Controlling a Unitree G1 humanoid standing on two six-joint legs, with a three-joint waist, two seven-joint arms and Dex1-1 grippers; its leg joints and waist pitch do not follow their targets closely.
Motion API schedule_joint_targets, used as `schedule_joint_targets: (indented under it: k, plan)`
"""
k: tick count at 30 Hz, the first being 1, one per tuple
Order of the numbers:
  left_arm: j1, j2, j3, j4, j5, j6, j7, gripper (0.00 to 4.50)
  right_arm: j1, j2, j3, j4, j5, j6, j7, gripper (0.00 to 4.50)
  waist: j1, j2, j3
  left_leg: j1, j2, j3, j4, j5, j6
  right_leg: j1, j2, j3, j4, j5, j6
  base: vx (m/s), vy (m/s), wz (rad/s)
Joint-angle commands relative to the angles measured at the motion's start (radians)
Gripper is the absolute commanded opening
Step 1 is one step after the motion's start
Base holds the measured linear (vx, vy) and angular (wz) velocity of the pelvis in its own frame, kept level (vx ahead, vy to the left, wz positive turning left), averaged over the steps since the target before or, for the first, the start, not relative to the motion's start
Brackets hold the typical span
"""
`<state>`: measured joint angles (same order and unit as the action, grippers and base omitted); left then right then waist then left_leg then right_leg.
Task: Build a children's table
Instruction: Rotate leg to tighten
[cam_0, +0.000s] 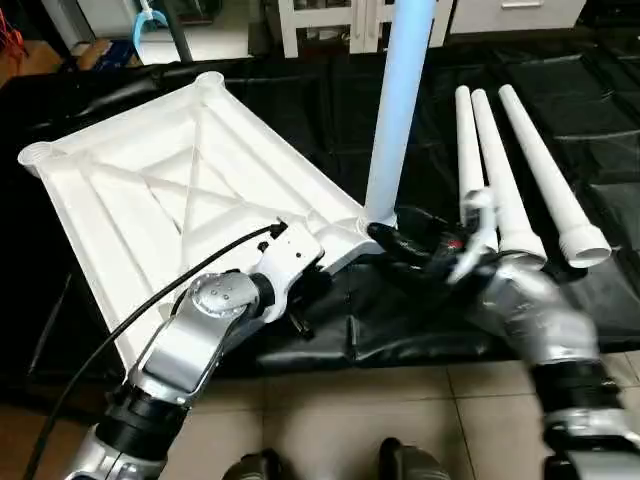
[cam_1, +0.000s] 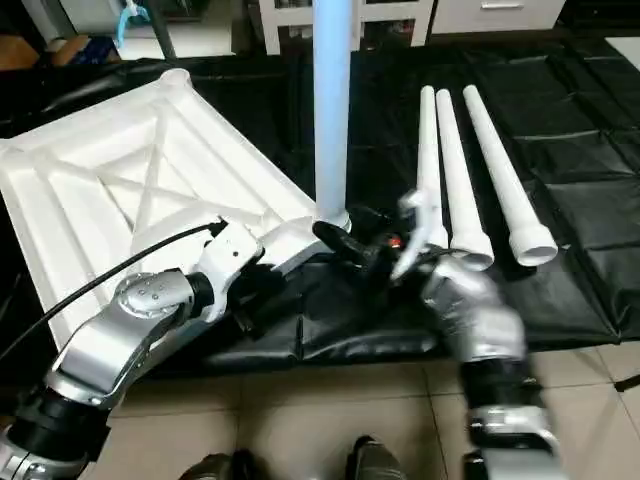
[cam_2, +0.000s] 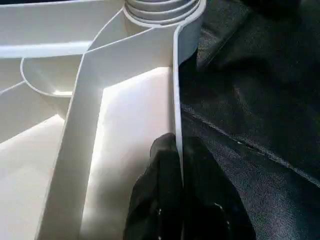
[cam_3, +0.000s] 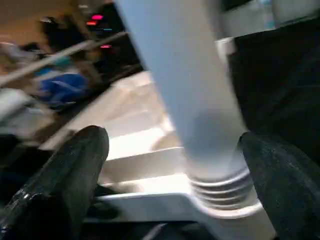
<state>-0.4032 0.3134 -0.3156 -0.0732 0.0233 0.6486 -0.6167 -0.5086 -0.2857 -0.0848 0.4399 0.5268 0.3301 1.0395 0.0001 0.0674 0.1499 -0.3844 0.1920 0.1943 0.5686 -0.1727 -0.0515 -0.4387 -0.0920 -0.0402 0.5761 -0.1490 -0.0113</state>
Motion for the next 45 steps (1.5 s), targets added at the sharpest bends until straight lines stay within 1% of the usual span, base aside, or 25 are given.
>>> schedule_joint_targets:
  k: [1,2,3,4,5,6,9,14,18,20,21,22,23,24,25,27,30,34,35,36,37,40,42,44,45]
  plan:
    - [0.036,0.017,-0.026,0.035,0.011,0.020,0.000,0.00,0.000,0.008,0.025,-0.027,0.053,0.090,0.074,4.47,0.006,-0.023,-0.075,0.006,0.023,-0.008,-0.054,-0.135,0.161,0.063,-0.035,0.023,-0.057,-0.208,-0.273,0.000,0.000,0.00]
    - [0.037,0.017,-0.026,0.034,0.011,0.020,0.000,0.00,-0.001,0.006,0.024,-0.027,0.055,0.094,0.076,4.47,0.005,-0.023,-0.075,0.006,0.024,-0.009,-0.055,-0.141,0.156,0.063,-0.036,0.023,-0.057,-0.222,-0.270,0.000,0.000,0.00]
    - [0.042,0.021,-0.023,0.027,0.008,0.020,-0.005,0.00,-0.003,-0.008,0.015,-0.029,0.072,0.126,0.094,4.47,0.006,-0.019,-0.075,0.008,0.024,-0.009,-0.055,-0.153,0.146,0.062,-0.036,0.023,-0.059,-0.247,-0.264,0.000,0.000,0.00]
    - [0.046,0.024,-0.024,0.020,0.004,0.020,-0.011,0.00,-0.005,-0.017,0.010,-0.033,0.090,0.158,0.110,4.47,0.004,-0.021,-0.076,0.008,0.024,-0.010,-0.055,-0.156,0.140,0.062,-0.036,0.022,-0.060,-0.254,-0.261,0.000,0.000,0.00]
    - [0.046,0.024,-0.024,0.020,0.004,0.020,-0.011,0.00,-0.005,-0.017,0.010,-0.033,0.090,0.158,0.110,4.47,0.005,-0.020,-0.076,0.009,0.025,-0.010,-0.055,-0.155,0.139,0.061,-0.036,0.023,-0.061,-0.252,-0.261,0.000,0.000,0.00]
    - [0.056,0.032,-0.031,0.003,-0.006,0.021,-0.029,0.00,-0.004,-0.041,0.002,-0.047,0.130,0.228,0.142,4.47,0.005,-0.019,-0.077,0.011,0.025,-0.009,-0.054,-0.145,0.136,0.061,-0.034,0.023,-0.059,-0.238,-0.264,0.000,0.000,0.00]
    - [0.065,0.039,-0.040,-0.012,-0.012,0.019,-0.048,0.00,0.005,-0.071,0.003,-0.072,0.164,0.297,0.176,4.47,0.014,-0.017,-0.082,0.014,0.027,-0.008,-0.051,-0.103,0.148,0.061,-0.031,0.023,-0.051,-0.171,-0.280,0.000,0.000,0.00]
    - [0.075,0.045,-0.046,-0.027,-0.021,0.018,-0.064,0.00,0.015,-0.091,-0.004,-0.091,0.185,0.346,0.203,4.47,0.019,-0.020,-0.085,0.012,0.026,-0.006,-0.048,-0.085,0.159,0.064,-0.034,0.023,-0.048,-0.143,-0.293,0.000,0.000,0.00]
    - [0.083,0.053,-0.055,-0.042,-0.026,0.020,-0.074,0.00,0.020,-0.096,-0.007,-0.100,0.188,0.356,0.202,4.47,0.022,-0.019,-0.086,0.013,0.026,-0.006,-0.047,-0.092,0.149,0.063,-0.035,0.024,-0.049,-0.164,-0.291,0.000,0.000,0.00]
    - [0.086,0.055,-0.057,-0.047,-0.028,0.017,-0.081,0.00,0.025,-0.098,-0.001,-0.107,0.165,0.326,0.186,4.47,0.024,-0.018,-0.086,0.014,0.027,-0.006,-0.047,-0.093,0.144,0.063,-0.035,0.024,-0.049,-0.169,-0.288,0.000,0.000,0.00]
    - [0.086,0.057,-0.059,-0.049,-0.031,0.012,-0.087,0.00,0.028,-0.098,0.011,-0.105,0.128,0.277,0.171,4.47,0.026,-0.018,-0.087,0.015,0.027,-0.006,-0.046,-0.089,0.143,0.062,-0.034,0.024,-0.048,-0.164,-0.287,0.000,0.000,0.00]
    - [0.087,0.062,-0.064,-0.053,-0.036,0.005,-0.099,0.00,0.028,-0.096,0.031,-0.092,0.067,0.202,0.142,4.47,0.028,-0.019,-0.088,0.014,0.028,-0.006,-0.046,-0.084,0.141,0.061,-0.036,0.024,-0.047,-0.161,-0.287,0.000,0.000,0.00]
    - [0.088,0.065,-0.066,-0.055,-0.039,0.000,-0.107,0.00,0.028,-0.095,0.042,-0.083,0.036,0.163,0.128,4.47,0.029,-0.020,-0.089,0.011,0.027,-0.006,-0.044,-0.078,0.137,0.060,-0.036,0.023,-0.045,-0.155,-0.284,0.000,0.000,0.00]
    - [0.093,0.074,-0.074,-0.064,-0.047,-0.011,-0.131,0.00,0.027,-0.090,0.057,-0.068,-0.019,0.085,0.100,4.47,0.028,-0.018,-0.088,0.011,0.025,-0.006,-0.044,-0.086,0.135,0.062,-0.037,0.022,-0.045,-0.161,-0.283,0.000,0.000,0.00]
    - [0.093,0.074,-0.074,-0.064,-0.047,-0.011,-0.131,0.00,0.027,-0.090,0.057,-0.068,-0.019,0.085,0.100,4.47,0.022,-0.019,-0.085,0.010,0.024,-0.005,-0.045,-0.105,0.131,0.062,-0.037,0.023,-0.048,-0.180,-0.279,0.000,0.000,0.00]
    - [0.101,0.091,-0.089,-0.080,-0.060,-0.030,-0.170,0.00,0.022,-0.077,0.061,-0.057,-0.056,0.014,0.067,4.47,0.019,-0.017,-0.086,0.012,0.025,-0.006,-0.047,-0.130,0.123,0.062,-0.037,0.022,-0.050,-0.208,-0.273,0.000,0.000,0.00]
    - [0.113,0.113,-0.103,-0.113,-0.082,-0.022,-0.213,0.00,0.022,-0.074,0.095,-0.059,-0.123,-0.078,0.039,4.47,0.013,-0.015,-0.085,0.012,0.026,-0.009,-0.049,-0.152,0.112,0.062,-0.036,0.021,-0.051,-0.222,-0.267,0.000,0.000,0.00]
    - [0.115,0.116,-0.101,-0.109,-0.079,-0.025,-0.213,0.00,0.019,-0.074,0.103,-0.048,-0.151,-0.110,0.019,4.47,0.008,-0.014,-0.085,0.014,0.026,-0.008,-0.049,-0.165,0.112,0.061,-0.033,0.022,-0.051,-0.215,-0.270,0.000,0.000,0.00]
    - [0.115,0.119,-0.098,-0.102,-0.076,-0.028,-0.209,0.00,0.025,-0.078,0.110,-0.056,-0.156,-0.116,0.030,4.47,0.007,-0.017,-0.086,0.013,0.025,-0.008,-0.049,-0.166,0.114,0.062,-0.033,0.022,-0.052,-0.215,-0.270,0.000,0.000,0.00]
    - [0.115,0.126,-0.093,-0.090,-0.071,-0.036,-0.205,0.00,0.039,-0.084,0.118,-0.076,-0.159,-0.123,0.047,4.47,0.009,-0.015,-0.085,0.014,0.026,-0.008,-0.049,-0.166,0.116,0.062,-0.034,0.023,-0.051,-0.215,-0.271,0.000,0.000,0.00]
    - [0.113,0.125,-0.083,-0.080,-0.066,-0.041,-0.193,0.00,0.050,-0.087,0.119,-0.092,-0.154,-0.117,0.057,4.47,0.009,-0.018,-0.086,0.015,0.026,-0.007,-0.048,-0.166,0.117,0.061,-0.033,0.023,-0.052,-0.213,-0.269,0.000,0.000,0.00]
    - [0.109,0.127,-0.066,-0.064,-0.067,-0.048,-0.179,0.00,0.072,-0.090,0.120,-0.114,-0.148,-0.113,0.073,4.47,0.012,-0.011,-0.086,0.018,0.027,-0.008,-0.049,-0.171,0.116,0.059,-0.031,0.023,-0.052,-0.203,-0.271,0.000,0.000,0.00]
    - [0.103,0.128,-0.059,-0.051,-0.078,-0.052,-0.187,0.00,0.096,-0.104,0.131,-0.133,-0.138,-0.104,0.108,4.47,0.014,-0.013,-0.087,0.017,0.027,-0.008,-0.049,-0.174,0.114,0.061,-0.031,0.023,-0.051,-0.198,-0.271,0.000,0.000,0.00]
    - [0.101,0.128,-0.056,-0.046,-0.084,-0.053,-0.190,0.00,0.105,-0.111,0.136,-0.142,-0.129,-0.090,0.126,4.47,0.016,-0.011,-0.087,0.018,0.026,-0.008,-0.050,-0.176,0.114,0.061,-0.030,0.023,-0.050,-0.187,-0.275,0.000,0.000,0.00]
    - [0.097,0.130,-0.052,-0.029,-0.087,-0.062,-0.197,0.00,0.124,-0.144,0.145,-0.169,-0.120,-0.061,0.165,4.47,0.017,-0.012,-0.086,0.018,0.026,-0.008,-0.050,-0.179,0.116,0.062,-0.029,0.023,-0.052,-0.188,-0.275,0.000,0.000,0.00]
